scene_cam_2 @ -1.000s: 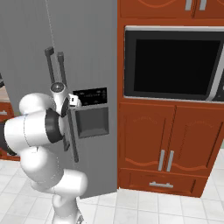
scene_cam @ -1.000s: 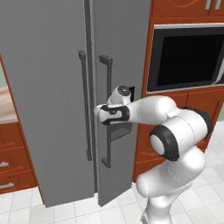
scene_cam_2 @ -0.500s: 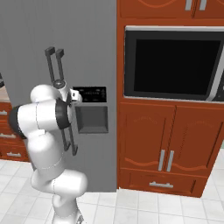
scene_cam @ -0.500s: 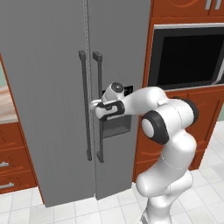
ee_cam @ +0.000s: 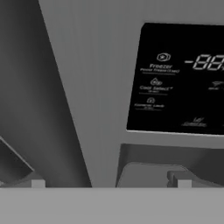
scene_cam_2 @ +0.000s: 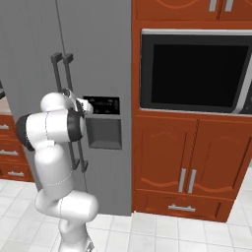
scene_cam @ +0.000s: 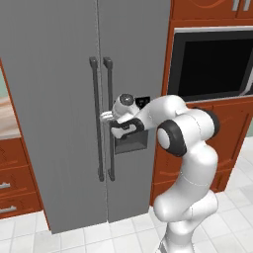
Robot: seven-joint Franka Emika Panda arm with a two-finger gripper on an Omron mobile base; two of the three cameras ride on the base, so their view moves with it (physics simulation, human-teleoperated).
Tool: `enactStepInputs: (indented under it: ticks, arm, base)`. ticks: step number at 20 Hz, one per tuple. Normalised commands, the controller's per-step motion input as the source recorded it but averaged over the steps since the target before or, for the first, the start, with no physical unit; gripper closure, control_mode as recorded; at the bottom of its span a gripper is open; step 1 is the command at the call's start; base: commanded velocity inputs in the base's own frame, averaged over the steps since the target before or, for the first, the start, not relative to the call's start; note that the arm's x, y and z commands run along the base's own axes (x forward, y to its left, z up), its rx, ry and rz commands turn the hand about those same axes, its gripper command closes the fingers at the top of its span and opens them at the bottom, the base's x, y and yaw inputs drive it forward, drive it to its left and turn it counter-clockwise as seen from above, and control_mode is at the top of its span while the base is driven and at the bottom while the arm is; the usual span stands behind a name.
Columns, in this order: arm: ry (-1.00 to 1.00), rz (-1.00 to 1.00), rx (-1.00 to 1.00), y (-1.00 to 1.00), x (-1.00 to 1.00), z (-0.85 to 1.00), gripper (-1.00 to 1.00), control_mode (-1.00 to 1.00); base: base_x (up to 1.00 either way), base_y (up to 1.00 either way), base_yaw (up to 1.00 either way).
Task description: Store the hot dog in the freezer for long-term storage. Close the freezer door after placing the cooked food.
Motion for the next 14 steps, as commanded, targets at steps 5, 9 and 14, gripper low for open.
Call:
enactStepInputs:
  ticks: [5, 9, 14]
  arm:
    - [0.00, -0.26, -0.05, -0.01, 0.51, 0.00, -1.00, -1.00]
    - [0.00, -0.16, -0.04, 0.00, 0.62, 0.00, -1.00, -1.00]
    - [0.00, 0.00, 0.00, -0.36, 0.58, 0.00, -1.00, -1.00]
  base:
    - [0.00, 0.00, 0.00]
    - [0.00, 0.00, 0.00]
    - [0.00, 0.00, 0.00]
